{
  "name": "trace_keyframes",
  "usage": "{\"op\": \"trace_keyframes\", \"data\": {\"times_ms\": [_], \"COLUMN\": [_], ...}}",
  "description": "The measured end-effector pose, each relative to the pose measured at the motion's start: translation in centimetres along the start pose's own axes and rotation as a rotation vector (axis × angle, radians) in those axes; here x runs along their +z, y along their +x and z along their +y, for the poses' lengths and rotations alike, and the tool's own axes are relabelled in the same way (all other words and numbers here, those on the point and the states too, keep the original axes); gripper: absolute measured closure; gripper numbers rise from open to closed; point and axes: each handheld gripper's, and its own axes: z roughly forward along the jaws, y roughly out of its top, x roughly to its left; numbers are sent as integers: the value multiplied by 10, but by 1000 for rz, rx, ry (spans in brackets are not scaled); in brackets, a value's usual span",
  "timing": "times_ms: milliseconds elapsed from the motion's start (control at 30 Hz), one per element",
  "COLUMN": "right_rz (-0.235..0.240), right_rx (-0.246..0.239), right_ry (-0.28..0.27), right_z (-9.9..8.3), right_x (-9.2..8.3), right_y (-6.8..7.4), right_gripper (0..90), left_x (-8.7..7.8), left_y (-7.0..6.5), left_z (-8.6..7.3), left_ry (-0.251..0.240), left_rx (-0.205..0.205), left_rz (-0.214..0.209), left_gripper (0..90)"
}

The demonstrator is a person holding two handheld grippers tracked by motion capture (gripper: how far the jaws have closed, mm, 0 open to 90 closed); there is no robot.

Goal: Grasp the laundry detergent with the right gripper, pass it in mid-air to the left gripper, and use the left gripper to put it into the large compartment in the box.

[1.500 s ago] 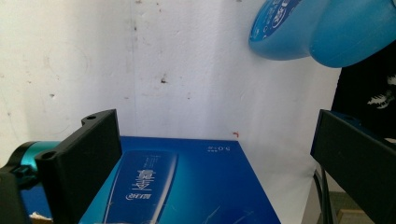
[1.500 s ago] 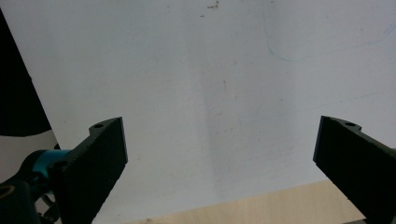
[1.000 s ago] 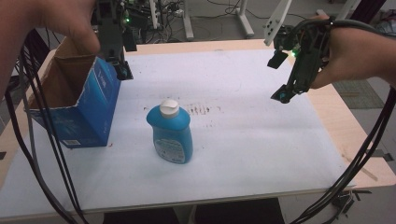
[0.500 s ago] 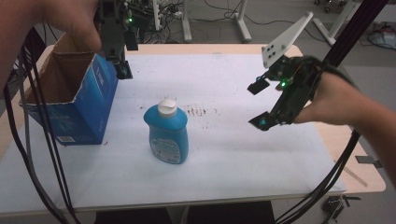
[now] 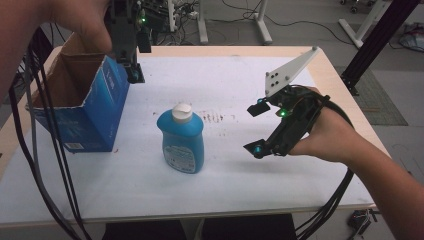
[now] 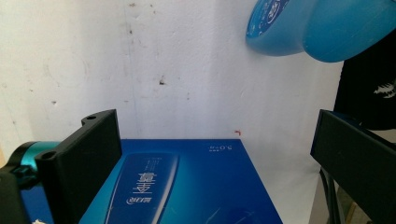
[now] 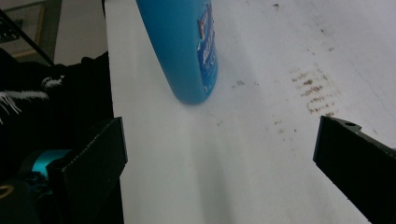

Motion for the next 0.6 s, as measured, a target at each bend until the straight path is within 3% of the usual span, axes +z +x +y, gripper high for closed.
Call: {"op": "trace_keyframes", "data": {"times_ms": [233,600], "right_rz": [-2,6], "right_rx": [12,26], "right_ry": [-61,-92], "right_z": [1,1], "right_x": [17,51], "right_y": [5,10], "right_gripper": [21,21], "left_x": [-1,-3], "left_y": [-3,-7], "left_z": [0,0], "left_ry": [-4,-10], "left_rx": [6,15], "left_rz": [2,6], "left_gripper": [18,18]}}
